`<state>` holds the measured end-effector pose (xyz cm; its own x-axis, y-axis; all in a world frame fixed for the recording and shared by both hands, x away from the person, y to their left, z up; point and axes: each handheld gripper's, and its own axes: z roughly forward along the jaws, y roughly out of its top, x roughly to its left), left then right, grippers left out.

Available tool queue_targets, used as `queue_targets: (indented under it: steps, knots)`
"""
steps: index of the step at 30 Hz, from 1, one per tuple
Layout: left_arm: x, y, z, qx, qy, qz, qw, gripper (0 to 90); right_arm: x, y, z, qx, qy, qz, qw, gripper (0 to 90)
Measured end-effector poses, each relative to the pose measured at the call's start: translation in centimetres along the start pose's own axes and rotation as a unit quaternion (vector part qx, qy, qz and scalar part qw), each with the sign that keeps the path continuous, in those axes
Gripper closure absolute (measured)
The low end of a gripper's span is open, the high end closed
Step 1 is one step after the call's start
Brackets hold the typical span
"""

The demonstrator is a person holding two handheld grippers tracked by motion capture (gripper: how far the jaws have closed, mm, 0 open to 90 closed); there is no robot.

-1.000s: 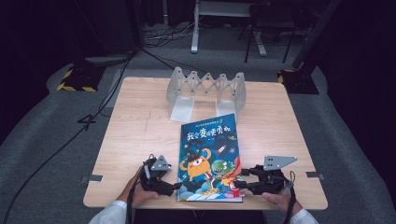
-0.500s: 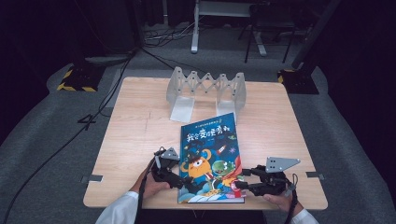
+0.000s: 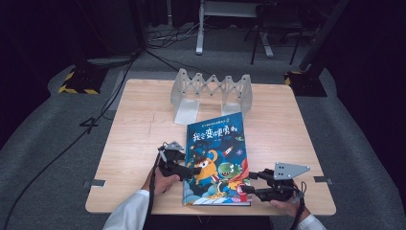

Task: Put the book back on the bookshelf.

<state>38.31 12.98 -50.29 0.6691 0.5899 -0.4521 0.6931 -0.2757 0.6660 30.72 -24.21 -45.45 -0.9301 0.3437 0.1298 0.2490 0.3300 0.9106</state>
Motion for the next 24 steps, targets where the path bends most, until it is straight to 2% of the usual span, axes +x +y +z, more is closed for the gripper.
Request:
queue_targets:
  steps: [1, 2, 3, 6, 9, 10, 11, 14, 16, 17, 18, 19, 21, 23, 24]
  knots:
    - [0.2, -0.1, -0.1, -0.001, -0.017, -0.001, 0.9999, 0.4, 0.1, 0.0, -0.1, -0.001, 0.000, -0.003, 1.0000, 49.4]
    - [0.1, -0.1, -0.2, -0.002, -0.020, 0.005, 0.9998, 0.5, 0.3, 0.0, -0.1, -0.002, 0.000, -0.014, 0.9999, 49.4]
    - [-0.2, 0.1, -0.2, -0.002, -0.021, 0.023, 0.9995, 0.5, 0.4, 0.0, -0.2, 0.000, 0.000, -0.017, 0.9998, 49.4]
    - [-0.3, 0.2, -0.2, 0.003, -0.023, 0.023, 0.9995, 0.0, 0.6, 0.1, -0.2, 0.000, 0.001, -0.025, 0.9997, 49.4]
    - [0.1, 0.1, -0.1, 0.006, -0.050, 0.022, 0.9985, 1.4, 0.6, 0.1, -0.2, -0.003, 0.002, -0.032, 0.9995, 49.4]
    - [0.2, 0.1, 0.0, 0.008, -0.065, 0.023, 0.9976, 1.3, 0.7, 0.1, -0.2, -0.004, 0.002, -0.035, 0.9994, 49.4]
    - [0.2, 0.1, 0.1, 0.007, -0.068, 0.023, 0.9974, 1.0, 0.8, 0.2, -0.3, -0.004, 0.002, -0.041, 0.9991, 49.4]
    - [0.1, 0.3, -0.1, 0.010, -0.069, 0.031, 0.9971, 1.5, 0.8, 0.2, -0.3, -0.002, 0.000, -0.046, 0.9990, 49.4]
    - [0.0, 0.4, -0.5, 0.011, -0.061, 0.042, 0.9972, 2.6, 0.7, 0.1, -0.2, 0.001, 0.000, -0.048, 0.9988, 49.5]
    - [-0.1, 0.4, -0.9, 0.000, -0.056, 0.047, 0.9973, 4.6, 0.6, 0.1, -0.2, 0.004, -0.003, -0.050, 0.9988, 49.5]
    - [-0.1, 0.4, -1.2, -0.008, -0.053, 0.049, 0.9973, 12.8, 0.4, -0.1, -0.2, 0.014, -0.011, -0.052, 0.9985, 49.6]
    - [-0.2, 0.4, -1.8, -0.025, -0.046, 0.056, 0.9971, 12.8, 0.4, -0.1, -0.2, 0.014, -0.011, -0.052, 0.9985, 49.6]
    - [-0.8, 0.5, -2.9, -0.056, -0.032, 0.080, 0.9947, 21.5, 0.3, -0.4, -0.1, 0.034, -0.036, -0.061, 0.9969, 49.8]
    - [-1.7, 0.6, -3.7, -0.068, -0.024, 0.112, 0.9910, 26.7, 0.2, -0.6, 0.2, 0.049, -0.056, -0.071, 0.9947, 50.9]
    - [-2.2, 0.6, -3.9, -0.072, -0.034, 0.131, 0.9882, 29.6, 0.1, -0.8, 0.3, 0.054, -0.063, -0.071, 0.9940, 52.7]
